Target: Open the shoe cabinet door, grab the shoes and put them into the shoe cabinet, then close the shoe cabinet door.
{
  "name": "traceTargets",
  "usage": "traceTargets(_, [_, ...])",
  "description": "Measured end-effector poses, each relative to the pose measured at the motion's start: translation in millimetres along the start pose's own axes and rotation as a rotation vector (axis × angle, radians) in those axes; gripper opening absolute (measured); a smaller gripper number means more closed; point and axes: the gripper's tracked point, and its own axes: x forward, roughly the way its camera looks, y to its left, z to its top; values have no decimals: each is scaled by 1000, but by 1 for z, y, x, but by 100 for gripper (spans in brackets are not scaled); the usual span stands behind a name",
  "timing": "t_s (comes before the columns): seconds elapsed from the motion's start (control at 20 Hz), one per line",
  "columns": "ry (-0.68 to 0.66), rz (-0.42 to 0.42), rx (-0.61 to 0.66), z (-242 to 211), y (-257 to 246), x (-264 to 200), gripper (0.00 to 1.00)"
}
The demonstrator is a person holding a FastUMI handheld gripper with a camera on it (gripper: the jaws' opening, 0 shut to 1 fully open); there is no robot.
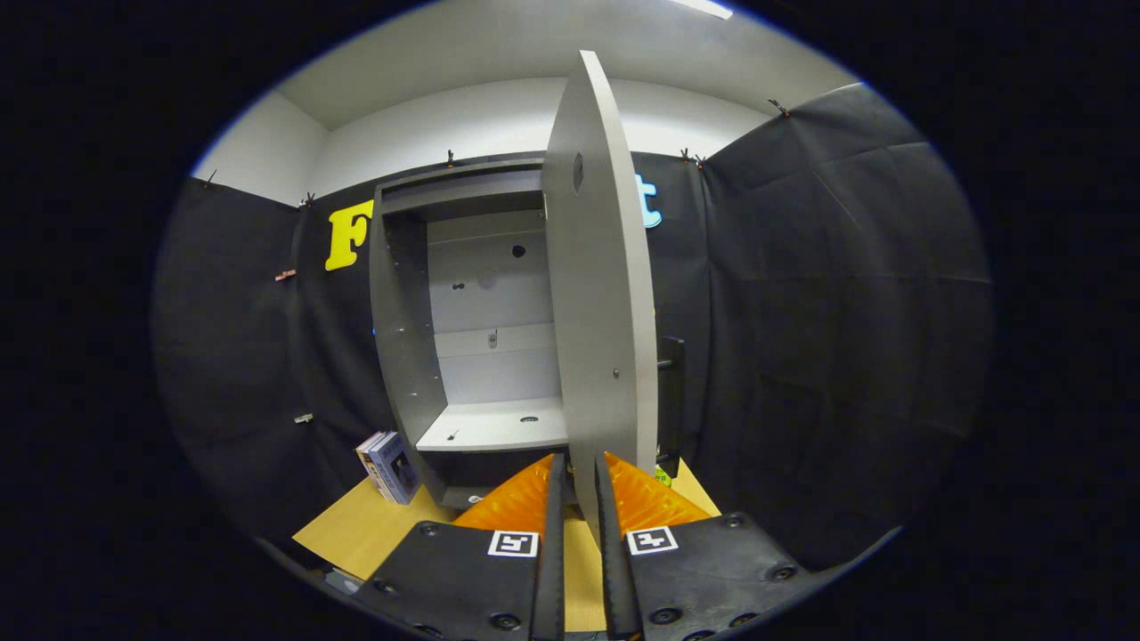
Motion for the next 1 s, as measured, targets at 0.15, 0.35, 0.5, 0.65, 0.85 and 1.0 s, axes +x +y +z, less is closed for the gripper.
traceTargets(0.15, [18, 45, -13, -9, 19, 2, 22])
traceTargets(0.35, [51, 86, -38, -27, 51, 12, 22])
traceTargets(0.5, [68, 129, -38, -48, 86, 25, 22])
traceTargets(0.65, [97, 160, -16, -91, 120, 41, 22])
traceTargets(0.85, [139, 166, -26, -162, 149, 61, 22])
traceTargets(1.0, [173, 201, -87, -222, 174, 73, 22])
